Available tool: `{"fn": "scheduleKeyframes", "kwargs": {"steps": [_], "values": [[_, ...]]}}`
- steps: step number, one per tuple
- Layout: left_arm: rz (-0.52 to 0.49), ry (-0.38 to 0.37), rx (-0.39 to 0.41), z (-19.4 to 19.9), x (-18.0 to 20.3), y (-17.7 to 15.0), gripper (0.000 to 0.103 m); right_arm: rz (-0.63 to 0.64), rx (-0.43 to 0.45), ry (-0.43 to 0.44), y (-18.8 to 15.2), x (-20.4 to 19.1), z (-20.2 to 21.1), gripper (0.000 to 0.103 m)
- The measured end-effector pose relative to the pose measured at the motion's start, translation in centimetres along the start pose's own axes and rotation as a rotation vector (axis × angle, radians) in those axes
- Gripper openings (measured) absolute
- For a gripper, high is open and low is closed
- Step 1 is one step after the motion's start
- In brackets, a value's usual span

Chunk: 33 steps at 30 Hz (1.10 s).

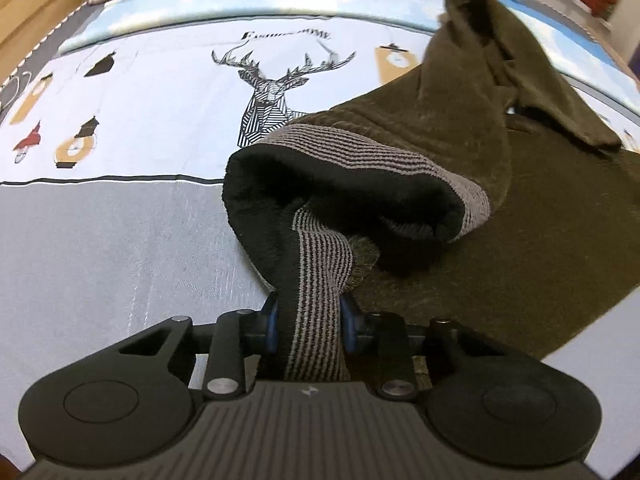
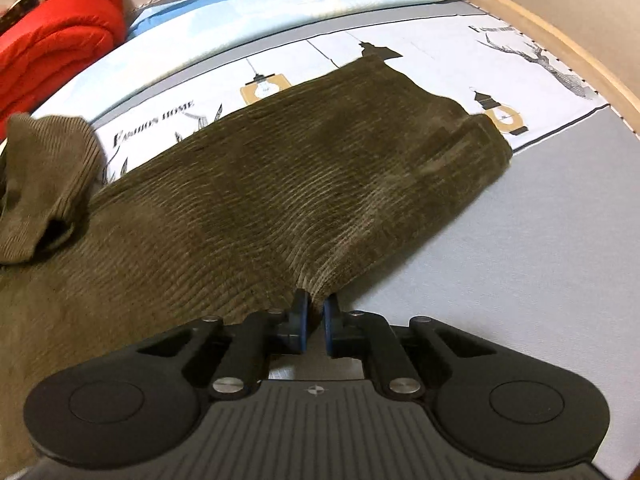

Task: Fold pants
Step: 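Grasp the striped waistband with the left gripper while the right gripper pinches a pant leg hem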

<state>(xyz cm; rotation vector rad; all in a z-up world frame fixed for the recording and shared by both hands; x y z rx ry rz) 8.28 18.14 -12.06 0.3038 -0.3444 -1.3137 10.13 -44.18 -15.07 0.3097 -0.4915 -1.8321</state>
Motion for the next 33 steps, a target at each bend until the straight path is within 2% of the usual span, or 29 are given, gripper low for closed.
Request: {"fn": "scheduleKeyframes", "kwargs": {"steps": [2, 5, 7, 10, 12, 13, 14, 16, 17, 19, 21, 24, 27, 29, 32, 33], "values": [[-0.023, 0.002, -0.003, 0.9, -0.4, -0.7, 0.032, 0.010, -0.037, 0.010, -1.0, 0.7, 0.6, 0.007], [-0.118, 0.052, 0.001, 2.4, -1.2, -2.2, 0.032, 0.059, -0.167, 0.069, -3.6, 1.4, 0.8, 0.007], [-0.137, 0.074, -0.015, 2.9, -2.8, -2.9, 0.032, 0.142, -0.256, 0.125, -5.5, 1.3, 1.0, 0.007], [-0.142, 0.136, -0.061, 2.6, -5.6, -3.9, 0.032, 0.292, -0.366, 0.303, -8.9, 0.7, 2.2, 0.007], [-0.149, 0.160, -0.115, 2.0, -7.0, -4.6, 0.036, 0.310, -0.378, 0.412, -10.0, 1.4, 3.2, 0.010], [-0.144, 0.156, -0.130, 1.7, -7.3, -4.9, 0.038, 0.313, -0.353, 0.432, -10.2, 2.3, 3.8, 0.011], [-0.134, 0.148, -0.138, 1.6, -7.7, -5.0, 0.042, 0.296, -0.319, 0.428, -10.0, 3.5, 4.2, 0.012], [-0.090, 0.143, -0.142, 1.5, -8.2, -4.5, 0.049, 0.185, -0.260, 0.404, -9.5, 7.0, 4.5, 0.022], [-0.053, 0.136, -0.143, 1.5, -8.6, -4.2, 0.052, 0.087, -0.232, 0.367, -9.0, 9.6, 4.4, 0.025], [0.010, 0.119, -0.151, 1.2, -8.9, -3.6, 0.057, -0.098, -0.183, 0.245, -8.7, 14.2, 4.1, 0.040], [0.036, 0.113, -0.167, 0.6, -9.0, -2.9, 0.065, -0.267, -0.158, 0.161, -9.1, 17.8, 3.5, 0.041], [0.036, 0.121, -0.193, -0.4, -8.4, -2.9, 0.072, -0.474, -0.165, 0.210, -9.9, 20.5, 2.2, 0.041], [0.015, 0.149, -0.204, -1.4, -7.8, -2.6, 0.073, -0.470, -0.152, 0.181, -9.0, 20.0, 2.2, 0.041], [0.035, 0.149, -0.208, -1.7, -7.9, -2.3, 0.073, -0.453, -0.157, 0.152, -8.6, 19.1, 2.2, 0.040], [0.059, 0.146, -0.205, -1.6, -8.1, -2.2, 0.073, -0.490, -0.159, 0.120, -9.3, 19.2, 2.5, 0.038], [0.054, 0.147, -0.202, -1.5, -8.0, -2.3, 0.073, -0.503, -0.158, 0.083, -9.4, 19.5, 2.9, 0.040]]}}
Point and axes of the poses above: each gripper's, at about its wrist camera, not at the fingertips, and z roughly against the way its jaws point, x to its right, y to its top, the point moved 1 cm from there along -z, roughly the way its jaws point, and after that the axes turned 11 degrees about z, right-handed, at the moved point
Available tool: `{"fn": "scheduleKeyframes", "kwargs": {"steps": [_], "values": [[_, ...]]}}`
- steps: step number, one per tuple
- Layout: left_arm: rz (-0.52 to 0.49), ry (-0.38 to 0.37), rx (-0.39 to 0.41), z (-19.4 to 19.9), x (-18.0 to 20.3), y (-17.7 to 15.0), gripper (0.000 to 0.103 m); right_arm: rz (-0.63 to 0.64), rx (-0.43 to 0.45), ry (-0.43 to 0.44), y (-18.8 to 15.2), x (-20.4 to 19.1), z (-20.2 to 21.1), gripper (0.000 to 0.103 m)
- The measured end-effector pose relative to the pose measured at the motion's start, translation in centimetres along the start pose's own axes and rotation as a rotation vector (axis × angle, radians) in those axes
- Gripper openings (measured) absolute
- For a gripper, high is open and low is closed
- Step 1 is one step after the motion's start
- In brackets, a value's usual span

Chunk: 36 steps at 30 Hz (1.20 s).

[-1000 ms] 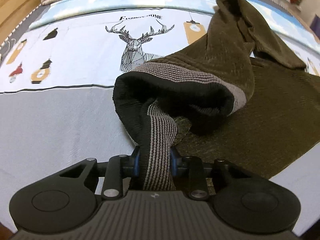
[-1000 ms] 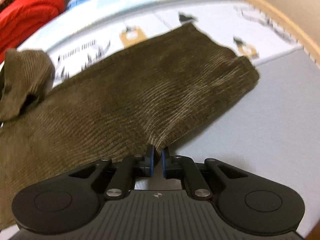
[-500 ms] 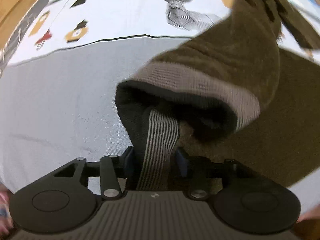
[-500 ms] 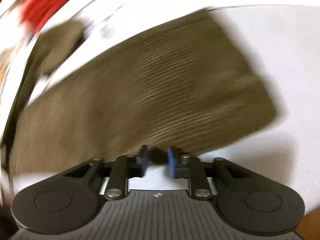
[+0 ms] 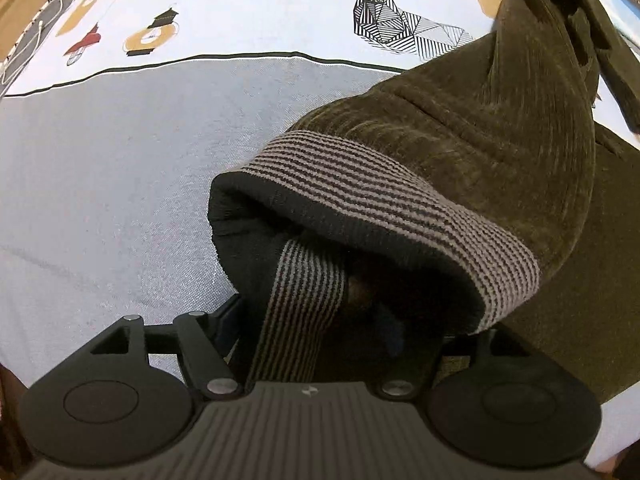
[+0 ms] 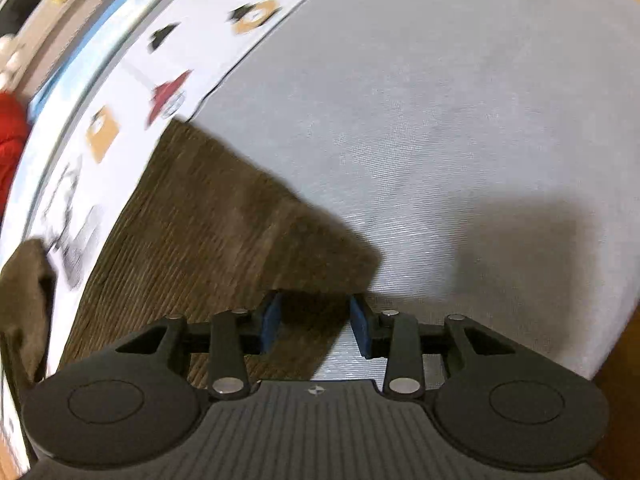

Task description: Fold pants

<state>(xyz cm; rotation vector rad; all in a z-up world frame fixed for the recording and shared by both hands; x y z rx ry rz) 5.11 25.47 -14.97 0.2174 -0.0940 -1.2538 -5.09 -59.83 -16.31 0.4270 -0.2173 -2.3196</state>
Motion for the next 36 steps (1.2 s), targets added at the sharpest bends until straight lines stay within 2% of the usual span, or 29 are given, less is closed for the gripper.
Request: {"fn": "scheduleKeyframes", "kwargs": {"steps": [2, 3, 4, 6, 8, 9, 12, 13, 15, 18, 20, 22, 24, 25, 27, 29, 32, 33, 34, 36], "values": [[-0.005, -0.004, 0.007, 0.0, 0.0, -0.2, 0.073, 0.013, 0.045, -0.078, -0.3, 0.5, 0.8, 0.041], [-0.004, -0.010, 0.010, 0.0, -0.2, -0.2, 0.073, 0.022, 0.072, -0.099, -0.3, 0.7, 1.1, 0.047], [-0.003, -0.017, 0.012, 0.0, -0.4, -0.1, 0.073, 0.022, 0.087, -0.104, -0.1, 0.8, 0.6, 0.054], [0.001, -0.032, 0.016, 0.0, -0.6, -0.3, 0.073, 0.025, 0.075, -0.072, -0.2, 0.9, -0.4, 0.061], [0.005, -0.040, 0.020, 0.0, -0.8, -0.4, 0.072, 0.060, 0.059, -0.058, -0.5, 0.6, -1.3, 0.063], [0.001, -0.042, 0.024, 0.0, -0.8, -0.5, 0.069, 0.100, 0.062, -0.070, -0.5, 0.0, -1.4, 0.059], [-0.013, -0.034, 0.030, 0.2, -0.6, -0.4, 0.058, 0.172, 0.064, -0.095, -0.7, -1.1, -1.1, 0.020], [-0.016, -0.031, 0.033, 0.3, -0.6, -0.4, 0.056, 0.160, 0.062, -0.102, -0.7, -0.8, -0.8, 0.016], [-0.050, -0.024, 0.040, 0.6, -0.3, -0.6, 0.050, 0.116, 0.065, -0.084, -0.6, -0.1, 0.1, 0.013], [-0.145, -0.013, 0.045, 1.0, 0.7, -1.4, 0.044, 0.109, 0.082, -0.129, -0.9, 1.2, 1.7, 0.012], [-0.187, -0.046, 0.029, 1.3, 1.4, -2.3, 0.041, 0.119, 0.117, -0.208, -0.9, 1.9, 2.7, 0.010], [-0.249, -0.055, 0.027, 1.8, 2.4, -3.3, 0.040, 0.127, 0.145, -0.315, -1.0, 3.2, 3.5, 0.003], [-0.290, -0.016, 0.037, 1.9, 2.8, -4.1, 0.039, 0.117, 0.139, -0.439, -1.1, 4.7, 3.8, 0.000], [-0.285, -0.012, 0.035, 1.9, 2.6, -4.1, 0.039, 0.143, 0.121, -0.458, -1.2, 5.3, 3.6, 0.000], [-0.244, -0.016, 0.024, 1.9, 1.9, -3.8, 0.039, 0.108, 0.079, -0.380, -1.5, 6.3, 3.1, 0.000], [-0.222, -0.007, 0.020, 1.8, 1.5, -3.5, 0.044, 0.047, 0.127, -0.309, -1.3, 6.4, 3.7, 0.000], [-0.174, 0.009, 0.010, 2.0, 1.3, -2.8, 0.061, 0.158, 0.230, -0.255, -0.8, 3.8, 4.5, 0.004], [-0.154, 0.002, 0.005, 2.4, 1.3, -2.5, 0.067, 0.207, 0.244, -0.239, -0.8, 2.7, 4.5, 0.012], [-0.136, -0.003, 0.006, 2.9, 1.1, -2.2, 0.069, 0.258, 0.250, -0.219, -0.9, 1.5, 4.4, 0.026], [-0.130, -0.001, 0.054, 4.9, 0.9, -1.8, 0.074, 0.359, 0.259, -0.193, -1.0, -0.9, 4.2, 0.040]]}}
Point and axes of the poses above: each gripper's, at about its wrist camera, not at the fingertips, and z roughly against the way its jaws point, x to its right, y to its top, the point moved 1 cm from there along -z, roughly the way its jaws point, and after that the axes turned 11 degrees about z, right-handed, at the moved point
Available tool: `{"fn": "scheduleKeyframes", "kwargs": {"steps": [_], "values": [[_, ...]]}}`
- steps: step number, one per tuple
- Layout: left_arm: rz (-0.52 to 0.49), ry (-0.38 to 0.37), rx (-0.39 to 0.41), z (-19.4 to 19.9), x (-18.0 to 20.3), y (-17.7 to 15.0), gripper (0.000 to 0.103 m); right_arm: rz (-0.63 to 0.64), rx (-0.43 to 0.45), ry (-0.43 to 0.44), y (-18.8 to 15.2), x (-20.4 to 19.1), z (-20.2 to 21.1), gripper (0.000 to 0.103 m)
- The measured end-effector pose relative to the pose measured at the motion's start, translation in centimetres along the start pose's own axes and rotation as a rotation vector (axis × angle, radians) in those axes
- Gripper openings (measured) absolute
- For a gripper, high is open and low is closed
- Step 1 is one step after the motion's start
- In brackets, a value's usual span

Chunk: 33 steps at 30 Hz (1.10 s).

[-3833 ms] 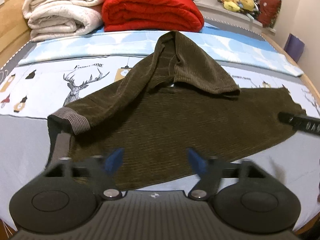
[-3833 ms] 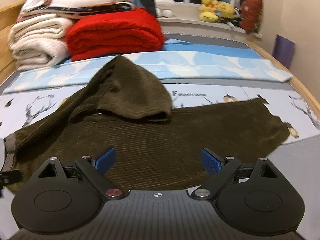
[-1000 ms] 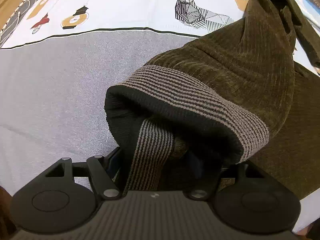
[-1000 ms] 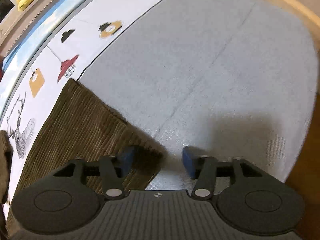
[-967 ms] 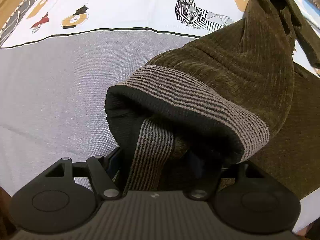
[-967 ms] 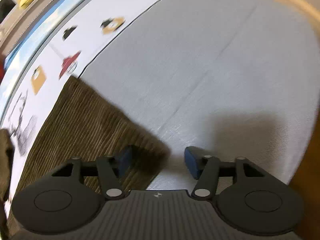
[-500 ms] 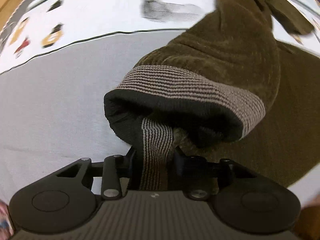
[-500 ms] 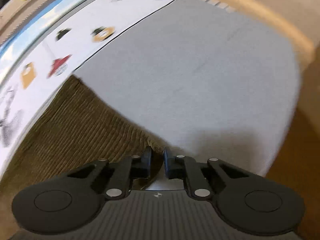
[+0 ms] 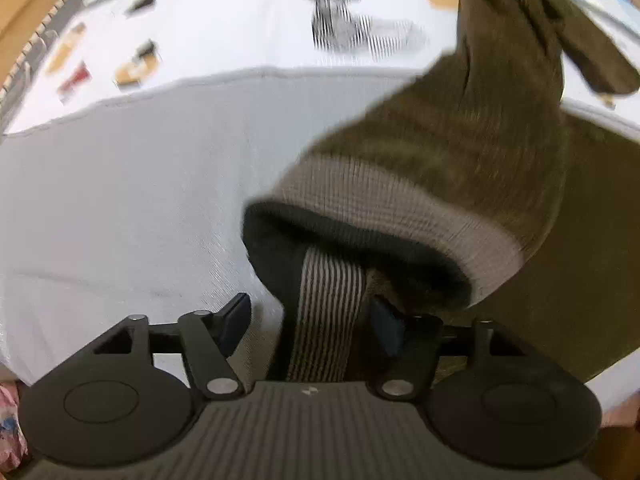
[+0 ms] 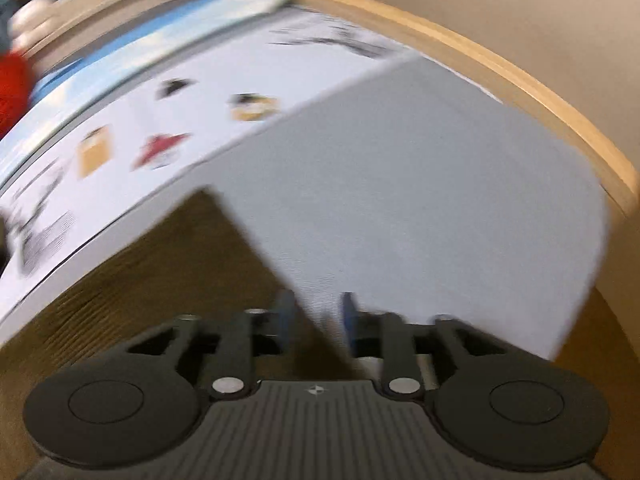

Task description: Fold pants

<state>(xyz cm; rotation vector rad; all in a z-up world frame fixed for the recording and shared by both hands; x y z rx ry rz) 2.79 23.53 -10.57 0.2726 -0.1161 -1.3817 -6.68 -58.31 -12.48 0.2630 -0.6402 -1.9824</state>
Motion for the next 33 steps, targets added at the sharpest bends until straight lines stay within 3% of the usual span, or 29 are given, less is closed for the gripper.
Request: {"fn": "scheduleKeyframes", "kwargs": {"steps": [3, 6, 8, 10, 11, 13, 14, 15, 16, 17, 19, 21, 22, 24, 28, 33], "values": [[-0.042, 0.019, 0.123, 3.6, 0.7, 0.1, 0.080, 0.179, 0.043, 0.008, 0.7, -3.8, 0.0, 0.042], [-0.090, -0.022, 0.253, 6.7, 2.3, -0.1, 0.081, 0.331, 0.051, 0.020, 1.0, -7.2, -0.2, 0.042], [-0.140, -0.101, 0.324, 8.2, 3.9, -0.3, 0.081, 0.389, 0.042, 0.028, 1.1, -9.2, -0.4, 0.042], [-0.233, -0.199, 0.324, 8.3, 6.4, -0.7, 0.082, 0.424, 0.030, 0.036, 1.4, -10.5, -1.1, 0.042], [-0.295, -0.204, 0.302, 7.7, 8.0, -1.1, 0.082, 0.431, 0.025, 0.040, 1.6, -11.1, -1.1, 0.042], [-0.448, -0.107, 0.266, 5.7, 11.0, -2.1, 0.077, 0.441, 0.020, 0.049, 1.9, -12.5, -1.2, 0.042], [-0.518, -0.045, 0.247, 4.5, 12.0, -2.4, 0.054, 0.443, 0.020, 0.053, 2.1, -13.1, -1.3, 0.042], [-0.583, 0.017, 0.219, 3.2, 12.4, -2.4, 0.023, 0.447, 0.022, 0.061, 2.3, -13.9, -1.4, 0.042], [-0.597, 0.059, 0.220, 2.6, 11.8, -2.1, 0.017, 0.450, 0.024, 0.069, 2.6, -14.6, -1.4, 0.042], [-0.526, 0.138, 0.278, 2.7, 10.6, -0.7, 0.013, 0.455, 0.029, 0.079, 2.6, -15.4, -1.2, 0.042], [-0.189, 0.288, 0.428, 4.7, 6.4, 3.8, 0.016, 0.473, 0.039, 0.101, 3.0, -17.5, -1.1, 0.042], [0.027, 0.338, 0.536, 6.9, 3.7, 6.0, 0.017, 0.496, 0.052, 0.122, 3.4, -19.3, -0.7, 0.042], [0.086, 0.303, 0.558, 7.4, 3.4, 6.3, 0.022, 0.507, 0.058, 0.134, 3.6, -20.3, -0.5, 0.042], [0.136, 0.221, 0.544, 7.8, 4.0, 6.6, 0.040, 0.535, 0.074, 0.162, 3.7, -22.6, -0.1, 0.042], [0.062, 0.211, 0.552, 7.6, 8.1, 7.2, 0.042, 0.580, 0.100, 0.219, 4.0, -27.3, 0.4, 0.042], [0.078, 0.010, 0.470, 6.1, 13.4, 7.9, 0.042, 0.641, 0.138, 0.300, 4.1, -34.0, 1.0, 0.042]]}}
Point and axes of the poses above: each gripper's, at about its wrist camera, not at the fingertips, and z roughly against the way its jaws point, x to its right, y to its top, the point moved 1 cm from there along -z, roughly the way its jaws point, and after that the axes turned 11 degrees about z, right-handed, at the moved point
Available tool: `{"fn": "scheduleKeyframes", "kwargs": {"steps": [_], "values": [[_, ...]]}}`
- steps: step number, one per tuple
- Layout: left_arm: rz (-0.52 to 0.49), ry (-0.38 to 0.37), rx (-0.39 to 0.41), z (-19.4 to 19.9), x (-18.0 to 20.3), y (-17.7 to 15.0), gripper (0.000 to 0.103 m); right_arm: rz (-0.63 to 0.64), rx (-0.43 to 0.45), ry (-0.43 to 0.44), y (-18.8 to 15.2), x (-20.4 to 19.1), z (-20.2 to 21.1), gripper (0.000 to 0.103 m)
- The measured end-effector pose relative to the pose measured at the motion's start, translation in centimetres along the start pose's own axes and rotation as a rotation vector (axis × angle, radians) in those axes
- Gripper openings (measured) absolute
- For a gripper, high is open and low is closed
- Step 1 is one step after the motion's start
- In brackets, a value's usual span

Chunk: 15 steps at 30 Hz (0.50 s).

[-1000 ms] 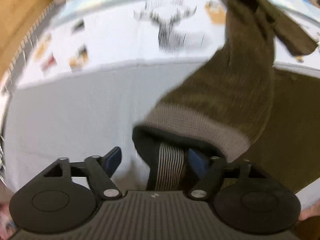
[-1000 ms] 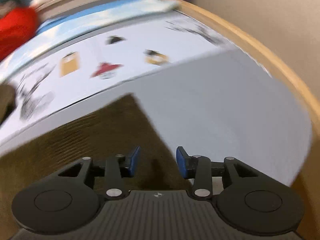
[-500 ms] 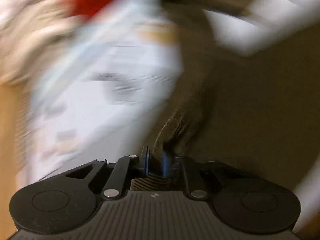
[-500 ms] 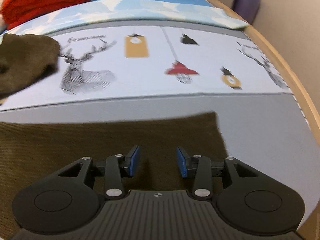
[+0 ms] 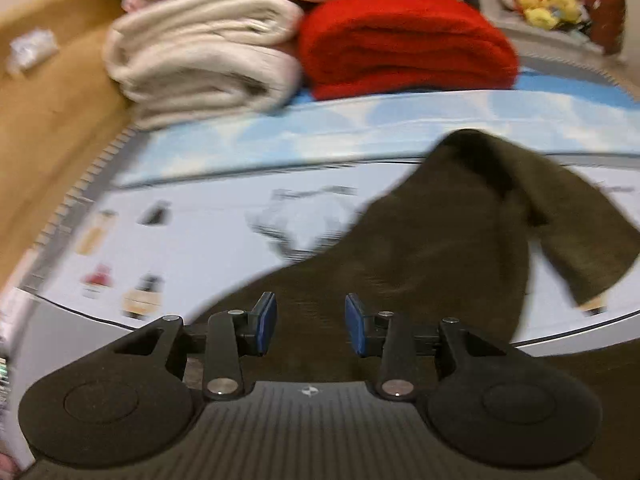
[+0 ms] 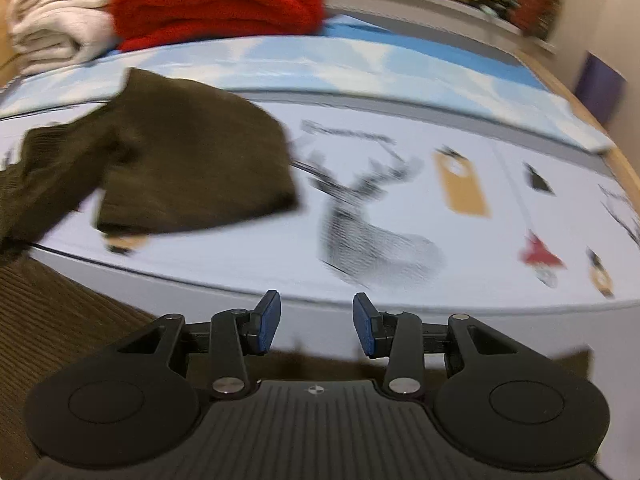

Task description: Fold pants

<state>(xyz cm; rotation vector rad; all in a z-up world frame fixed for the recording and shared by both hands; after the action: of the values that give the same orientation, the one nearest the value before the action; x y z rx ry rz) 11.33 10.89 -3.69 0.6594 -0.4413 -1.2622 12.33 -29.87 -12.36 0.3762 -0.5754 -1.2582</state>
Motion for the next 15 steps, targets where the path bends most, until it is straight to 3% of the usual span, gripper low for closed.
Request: {"fn": "scheduleKeyframes", "kwargs": {"steps": [5, 7, 15], "values": [[0.053, -0.111, -0.070, -2.3, 3.7, -0.1, 0.042, 0.059, 0.078, 0.083, 4.1, -5.9, -1.6, 0.042], [0.071, -0.139, -0.106, -3.3, 5.2, -0.2, 0.042, 0.092, 0.108, 0.111, 5.5, -8.4, -2.6, 0.047], [0.147, -0.235, -0.215, -8.1, 8.8, 0.3, 0.043, 0.387, 0.159, 0.093, 7.3, -17.3, -7.4, 0.060]]}}
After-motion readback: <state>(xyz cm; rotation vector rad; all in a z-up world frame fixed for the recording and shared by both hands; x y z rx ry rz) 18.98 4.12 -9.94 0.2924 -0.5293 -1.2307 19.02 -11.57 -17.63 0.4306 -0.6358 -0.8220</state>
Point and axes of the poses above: each gripper's, at about its wrist camera, not at the fingertips, and z roughly against the way its jaws point, x to its right, y to its top, the point moved 1 cm from there along -z, roughly the way its jaws point, and after that the axes turned 11 degrees about z, right-handed, at the moved point
